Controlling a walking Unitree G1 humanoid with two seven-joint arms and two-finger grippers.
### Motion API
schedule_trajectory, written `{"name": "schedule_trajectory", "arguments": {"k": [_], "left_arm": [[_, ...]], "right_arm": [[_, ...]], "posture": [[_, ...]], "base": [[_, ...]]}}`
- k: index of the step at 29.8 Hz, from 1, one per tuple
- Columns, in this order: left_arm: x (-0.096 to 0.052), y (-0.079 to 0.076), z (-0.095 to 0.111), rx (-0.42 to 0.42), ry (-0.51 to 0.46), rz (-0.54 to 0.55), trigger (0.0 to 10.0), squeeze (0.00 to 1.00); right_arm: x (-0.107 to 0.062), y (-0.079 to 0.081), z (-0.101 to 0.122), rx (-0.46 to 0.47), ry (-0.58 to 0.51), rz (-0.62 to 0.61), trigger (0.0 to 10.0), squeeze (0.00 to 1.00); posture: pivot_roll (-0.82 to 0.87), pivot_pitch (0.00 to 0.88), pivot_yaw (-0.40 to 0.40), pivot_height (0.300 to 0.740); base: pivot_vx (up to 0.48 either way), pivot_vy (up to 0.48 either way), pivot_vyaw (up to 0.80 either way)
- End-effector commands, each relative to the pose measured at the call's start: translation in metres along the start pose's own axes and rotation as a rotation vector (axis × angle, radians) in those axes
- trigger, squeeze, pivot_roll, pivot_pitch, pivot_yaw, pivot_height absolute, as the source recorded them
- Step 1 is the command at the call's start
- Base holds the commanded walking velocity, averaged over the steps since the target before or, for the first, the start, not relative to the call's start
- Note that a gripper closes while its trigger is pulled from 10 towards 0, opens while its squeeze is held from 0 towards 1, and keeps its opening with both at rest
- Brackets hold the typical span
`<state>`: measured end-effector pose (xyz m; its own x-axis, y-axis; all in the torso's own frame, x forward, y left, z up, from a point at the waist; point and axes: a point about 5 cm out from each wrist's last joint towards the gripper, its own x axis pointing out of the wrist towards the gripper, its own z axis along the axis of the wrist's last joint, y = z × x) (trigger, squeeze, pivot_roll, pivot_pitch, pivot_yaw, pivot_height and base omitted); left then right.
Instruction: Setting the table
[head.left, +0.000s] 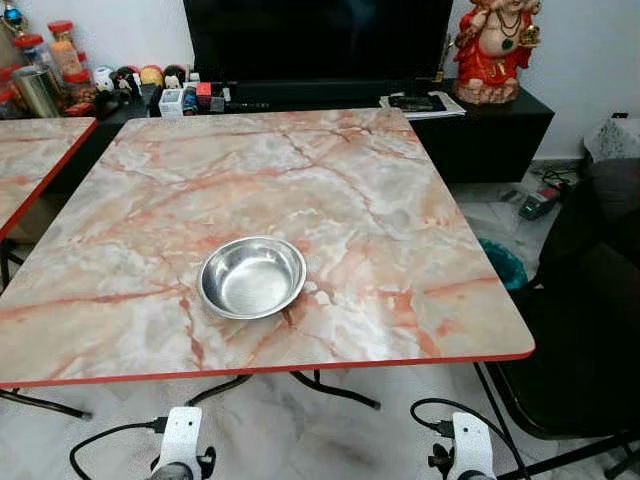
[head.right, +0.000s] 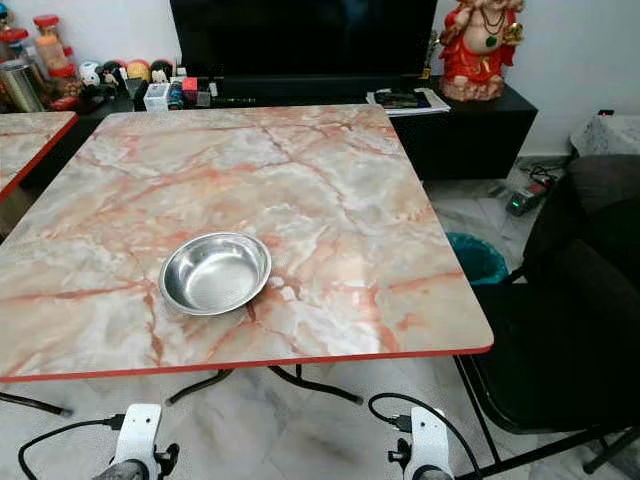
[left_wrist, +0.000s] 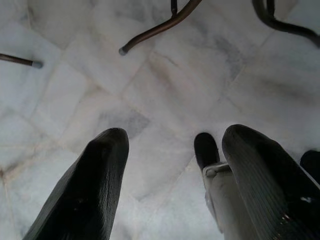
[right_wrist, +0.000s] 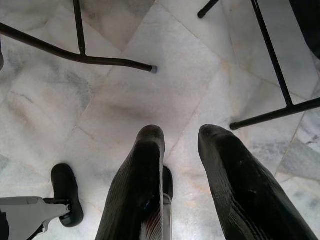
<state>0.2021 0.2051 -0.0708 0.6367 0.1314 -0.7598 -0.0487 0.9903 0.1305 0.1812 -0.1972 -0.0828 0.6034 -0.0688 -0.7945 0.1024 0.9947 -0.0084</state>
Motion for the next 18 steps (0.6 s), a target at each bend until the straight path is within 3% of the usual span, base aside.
{"name": "schedule_trajectory", "arguments": {"k": [1,7,18], "left_arm": [[-0.001,-0.002,-0.007,-0.026,0.035,0.004,10.0,0.00],[-0.002,-0.001,-0.014,-0.042,0.061,0.011,10.0,0.00],[-0.004,-0.001,-0.021,-0.078,0.075,0.018,10.0,0.00]], "right_arm": [[0.000,-0.001,-0.001,0.017,0.007,-0.010,10.0,0.00],[0.000,0.000,-0.001,0.011,0.007,-0.005,10.0,0.00],[0.000,0.004,0.000,-0.013,0.008,0.014,10.0,0.00]], "posture": [[-0.05,0.000,0.033,0.740],[-0.06,0.000,0.034,0.740],[-0.05,0.000,0.026,0.740]], "base": [[0.000,0.000,0.00],[0.000,-0.112,0.00],[0.000,0.368,0.00]]}}
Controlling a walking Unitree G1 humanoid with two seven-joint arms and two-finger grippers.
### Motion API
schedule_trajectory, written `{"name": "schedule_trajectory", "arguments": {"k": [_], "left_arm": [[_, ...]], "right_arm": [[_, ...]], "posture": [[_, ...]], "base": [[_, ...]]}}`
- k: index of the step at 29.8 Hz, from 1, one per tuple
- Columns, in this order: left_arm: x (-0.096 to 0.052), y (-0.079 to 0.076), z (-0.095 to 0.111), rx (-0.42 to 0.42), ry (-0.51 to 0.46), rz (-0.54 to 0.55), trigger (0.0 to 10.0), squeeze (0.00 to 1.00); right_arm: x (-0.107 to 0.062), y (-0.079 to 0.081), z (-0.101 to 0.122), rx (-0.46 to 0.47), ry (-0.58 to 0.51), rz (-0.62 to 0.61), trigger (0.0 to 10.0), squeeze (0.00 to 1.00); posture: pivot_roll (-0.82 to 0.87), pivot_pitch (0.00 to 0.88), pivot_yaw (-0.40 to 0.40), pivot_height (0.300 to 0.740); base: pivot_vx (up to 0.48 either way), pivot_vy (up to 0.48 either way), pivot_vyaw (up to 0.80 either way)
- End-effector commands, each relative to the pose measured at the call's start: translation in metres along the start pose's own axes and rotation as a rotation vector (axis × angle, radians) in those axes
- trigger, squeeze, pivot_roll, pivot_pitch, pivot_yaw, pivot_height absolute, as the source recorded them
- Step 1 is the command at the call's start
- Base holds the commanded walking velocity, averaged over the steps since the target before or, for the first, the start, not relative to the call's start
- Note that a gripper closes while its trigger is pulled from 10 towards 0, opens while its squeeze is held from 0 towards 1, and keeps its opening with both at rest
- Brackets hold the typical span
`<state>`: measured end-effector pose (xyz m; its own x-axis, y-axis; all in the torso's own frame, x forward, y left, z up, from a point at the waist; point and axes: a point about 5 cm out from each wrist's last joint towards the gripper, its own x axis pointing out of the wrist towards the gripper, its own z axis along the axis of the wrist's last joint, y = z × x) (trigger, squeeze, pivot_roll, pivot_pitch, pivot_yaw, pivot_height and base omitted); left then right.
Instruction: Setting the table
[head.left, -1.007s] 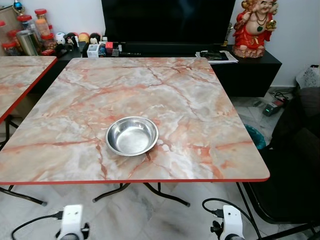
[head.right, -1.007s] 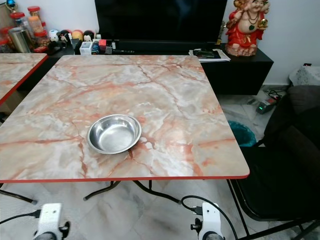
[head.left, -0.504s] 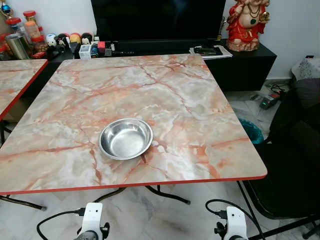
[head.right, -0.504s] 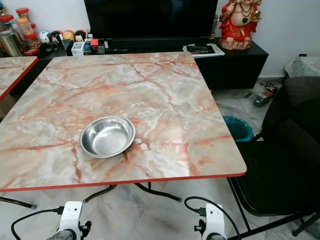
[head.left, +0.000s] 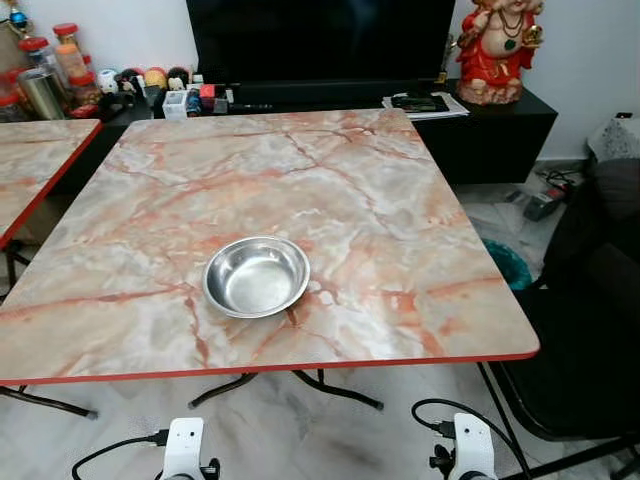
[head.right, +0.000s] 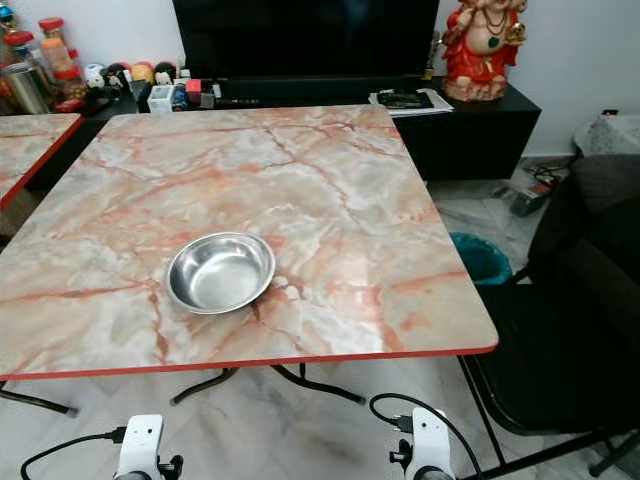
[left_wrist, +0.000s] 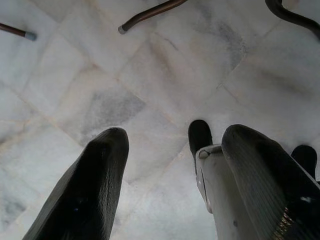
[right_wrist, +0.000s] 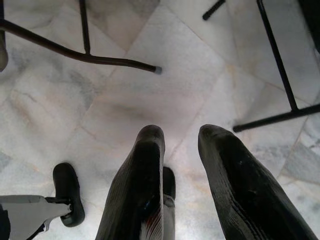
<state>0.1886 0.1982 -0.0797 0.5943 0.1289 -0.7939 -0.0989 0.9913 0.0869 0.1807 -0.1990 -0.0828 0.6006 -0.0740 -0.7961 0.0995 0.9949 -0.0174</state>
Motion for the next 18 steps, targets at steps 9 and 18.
{"name": "schedule_trajectory", "arguments": {"k": [9,18], "left_arm": [[-0.0011,0.0064,-0.0064,-0.026,0.026,0.023,10.0,0.00],[-0.0011,0.0065,-0.0065,-0.028,0.026,0.023,10.0,0.00]], "right_arm": [[0.0007,0.0063,0.0004,-0.004,0.005,0.019,10.0,0.00],[0.0007,0.0064,0.0004,-0.004,0.005,0.019,10.0,0.00]], "posture": [[-0.05,0.000,0.027,0.740],[-0.05,0.000,0.027,0.740]], "base": [[0.000,0.393,0.00],[0.000,0.394,0.00]]}}
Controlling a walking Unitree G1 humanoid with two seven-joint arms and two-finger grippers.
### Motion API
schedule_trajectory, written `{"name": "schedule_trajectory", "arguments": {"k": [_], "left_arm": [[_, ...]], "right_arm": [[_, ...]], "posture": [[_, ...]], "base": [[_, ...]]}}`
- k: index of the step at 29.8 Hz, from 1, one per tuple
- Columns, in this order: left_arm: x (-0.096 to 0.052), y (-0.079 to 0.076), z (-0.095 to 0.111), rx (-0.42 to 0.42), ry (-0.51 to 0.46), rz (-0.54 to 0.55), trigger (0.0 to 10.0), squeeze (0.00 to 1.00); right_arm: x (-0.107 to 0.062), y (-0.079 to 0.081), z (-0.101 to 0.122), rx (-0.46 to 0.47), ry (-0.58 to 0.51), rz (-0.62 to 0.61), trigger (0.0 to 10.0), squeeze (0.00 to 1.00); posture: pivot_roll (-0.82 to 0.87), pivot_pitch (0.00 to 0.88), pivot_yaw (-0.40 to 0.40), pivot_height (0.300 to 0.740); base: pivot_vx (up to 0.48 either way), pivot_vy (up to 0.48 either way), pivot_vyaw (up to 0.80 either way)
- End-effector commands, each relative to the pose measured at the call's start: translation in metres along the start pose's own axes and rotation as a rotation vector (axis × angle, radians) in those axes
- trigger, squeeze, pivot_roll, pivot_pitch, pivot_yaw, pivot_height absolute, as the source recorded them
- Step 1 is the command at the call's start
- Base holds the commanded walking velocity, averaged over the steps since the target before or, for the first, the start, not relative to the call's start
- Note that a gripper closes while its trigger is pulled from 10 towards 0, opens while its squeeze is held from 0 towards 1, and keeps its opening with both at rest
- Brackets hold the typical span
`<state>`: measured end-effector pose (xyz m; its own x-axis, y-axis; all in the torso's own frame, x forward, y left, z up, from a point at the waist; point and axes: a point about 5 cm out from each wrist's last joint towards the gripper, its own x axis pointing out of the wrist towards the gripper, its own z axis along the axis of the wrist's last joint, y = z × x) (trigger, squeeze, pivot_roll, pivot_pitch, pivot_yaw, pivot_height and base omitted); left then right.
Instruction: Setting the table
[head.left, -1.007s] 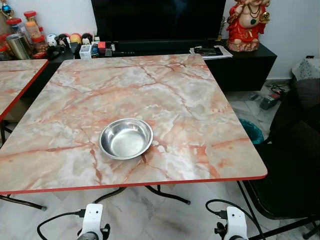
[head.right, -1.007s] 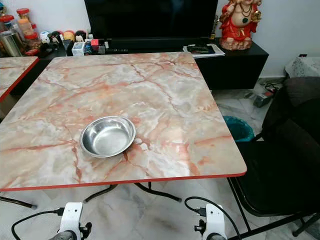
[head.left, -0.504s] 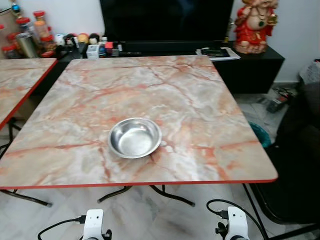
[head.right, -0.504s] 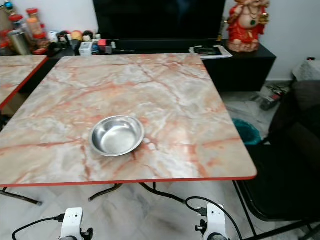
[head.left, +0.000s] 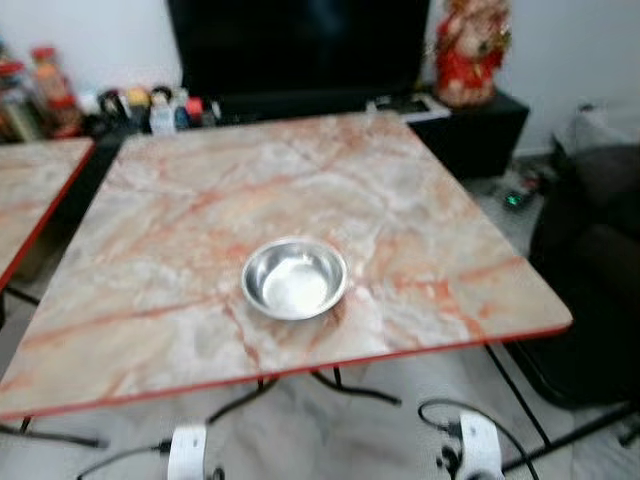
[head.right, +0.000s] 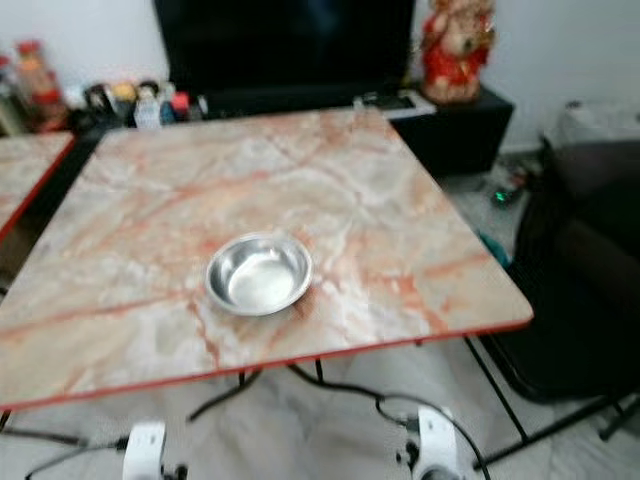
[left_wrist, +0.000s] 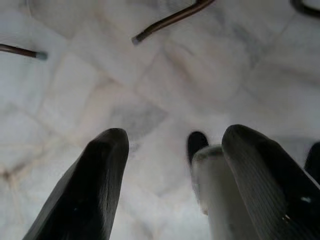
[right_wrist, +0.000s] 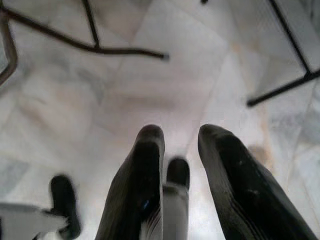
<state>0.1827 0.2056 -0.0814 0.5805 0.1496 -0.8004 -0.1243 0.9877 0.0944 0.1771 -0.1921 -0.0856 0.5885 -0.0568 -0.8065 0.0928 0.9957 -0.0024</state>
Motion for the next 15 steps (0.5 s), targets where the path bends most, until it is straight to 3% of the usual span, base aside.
{"name": "schedule_trajectory", "arguments": {"k": [1,15], "left_arm": [[0.0001,-0.0013,-0.0011,-0.012,0.012,0.001,10.0,0.00],[0.0003,0.0037,0.0012,-0.027,0.004,0.020,10.0,0.00]], "right_arm": [[0.0010,-0.0001,0.0055,-0.008,-0.012,0.003,10.0,0.00],[0.0017,0.0049,0.0076,0.008,-0.025,0.008,10.0,0.00]], "posture": [[-0.05,0.000,0.027,0.740],[-0.01,0.000,0.031,0.740]], "base": [[0.000,0.394,0.00],[0.000,0.455,0.00]]}}
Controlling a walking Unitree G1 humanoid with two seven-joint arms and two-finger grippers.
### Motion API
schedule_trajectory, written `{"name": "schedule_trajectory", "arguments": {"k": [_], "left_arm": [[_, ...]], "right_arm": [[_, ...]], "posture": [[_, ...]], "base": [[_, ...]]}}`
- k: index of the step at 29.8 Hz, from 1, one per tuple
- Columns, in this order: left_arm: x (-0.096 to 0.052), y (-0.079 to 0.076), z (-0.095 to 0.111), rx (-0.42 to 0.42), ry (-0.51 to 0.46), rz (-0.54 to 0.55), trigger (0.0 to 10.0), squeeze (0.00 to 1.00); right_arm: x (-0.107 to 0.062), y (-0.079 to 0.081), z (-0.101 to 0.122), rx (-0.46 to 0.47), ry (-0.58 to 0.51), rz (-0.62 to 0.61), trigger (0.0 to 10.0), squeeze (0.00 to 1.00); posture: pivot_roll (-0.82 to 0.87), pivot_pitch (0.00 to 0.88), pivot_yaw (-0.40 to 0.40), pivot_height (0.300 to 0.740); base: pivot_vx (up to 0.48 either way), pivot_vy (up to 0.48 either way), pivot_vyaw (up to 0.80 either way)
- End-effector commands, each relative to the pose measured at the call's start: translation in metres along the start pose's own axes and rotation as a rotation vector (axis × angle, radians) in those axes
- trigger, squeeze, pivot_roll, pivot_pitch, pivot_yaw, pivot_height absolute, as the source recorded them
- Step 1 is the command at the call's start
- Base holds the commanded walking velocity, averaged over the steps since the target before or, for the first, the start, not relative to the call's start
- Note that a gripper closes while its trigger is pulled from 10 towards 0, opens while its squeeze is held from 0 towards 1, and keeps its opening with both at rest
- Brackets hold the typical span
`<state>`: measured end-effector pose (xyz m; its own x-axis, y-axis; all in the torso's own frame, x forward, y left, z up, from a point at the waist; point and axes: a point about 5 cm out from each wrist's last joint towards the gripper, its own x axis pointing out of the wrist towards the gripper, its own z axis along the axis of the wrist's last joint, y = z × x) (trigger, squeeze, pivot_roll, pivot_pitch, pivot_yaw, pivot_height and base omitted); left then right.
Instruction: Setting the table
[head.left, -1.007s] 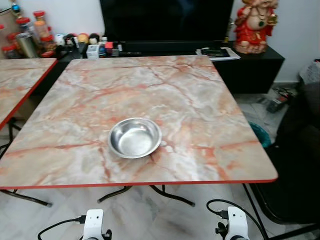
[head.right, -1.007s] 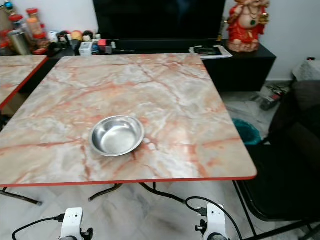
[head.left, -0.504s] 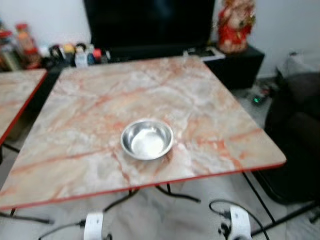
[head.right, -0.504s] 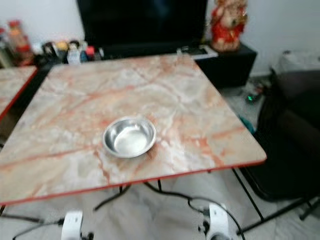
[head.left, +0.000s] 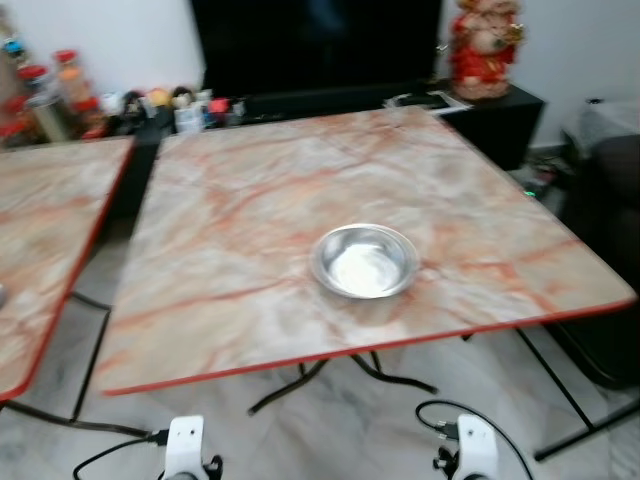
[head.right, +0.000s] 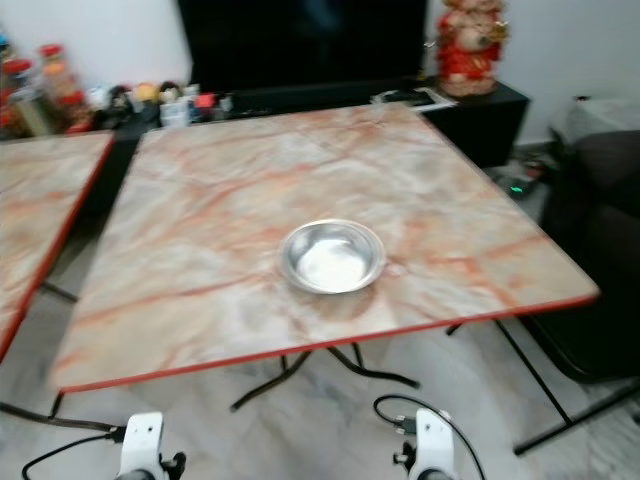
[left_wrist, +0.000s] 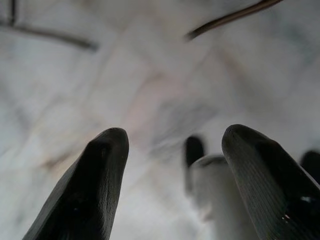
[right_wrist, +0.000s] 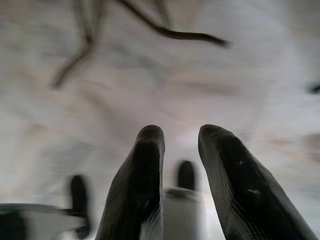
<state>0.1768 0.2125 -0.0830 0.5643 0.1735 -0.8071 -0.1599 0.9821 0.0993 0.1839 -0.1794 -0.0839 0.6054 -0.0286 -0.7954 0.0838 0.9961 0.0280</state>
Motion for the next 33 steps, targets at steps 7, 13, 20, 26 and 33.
{"name": "schedule_trajectory", "arguments": {"k": [7,13,20,26,33], "left_arm": [[0.0012,-0.0028,0.0063,-0.003,-0.012,-0.003,10.0,0.00],[0.0012,-0.0021,0.0063,-0.007,-0.012,0.000,10.0,0.00],[0.0012,-0.0014,0.0070,-0.015,-0.015,0.007,10.0,0.00],[0.0012,-0.0015,0.0065,-0.022,-0.014,0.010,10.0,0.00],[0.0011,-0.0024,0.0065,-0.024,-0.015,0.009,10.0,0.00]], "right_arm": [[-0.0003,-0.0069,0.0028,-0.013,-0.013,-0.014,10.0,0.00],[0.0001,-0.0056,0.0037,-0.009,-0.013,-0.009,10.0,0.00],[0.0003,-0.0041,0.0041,-0.024,-0.011,0.000,10.0,0.00],[0.0003,-0.0051,0.0043,-0.014,-0.010,-0.004,10.0,0.00],[0.0004,-0.0055,0.0049,-0.024,-0.010,-0.003,10.0,0.00]], "posture": [[-0.01,0.000,0.031,0.740],[-0.01,0.000,0.030,0.740],[0.00,0.000,0.023,0.740],[0.00,0.000,0.022,0.740],[0.00,0.000,0.020,0.740]], "base": [[0.000,0.480,0.40],[0.000,0.480,0.00],[0.000,0.480,0.25],[0.000,0.480,0.07],[0.000,0.480,0.00]]}}
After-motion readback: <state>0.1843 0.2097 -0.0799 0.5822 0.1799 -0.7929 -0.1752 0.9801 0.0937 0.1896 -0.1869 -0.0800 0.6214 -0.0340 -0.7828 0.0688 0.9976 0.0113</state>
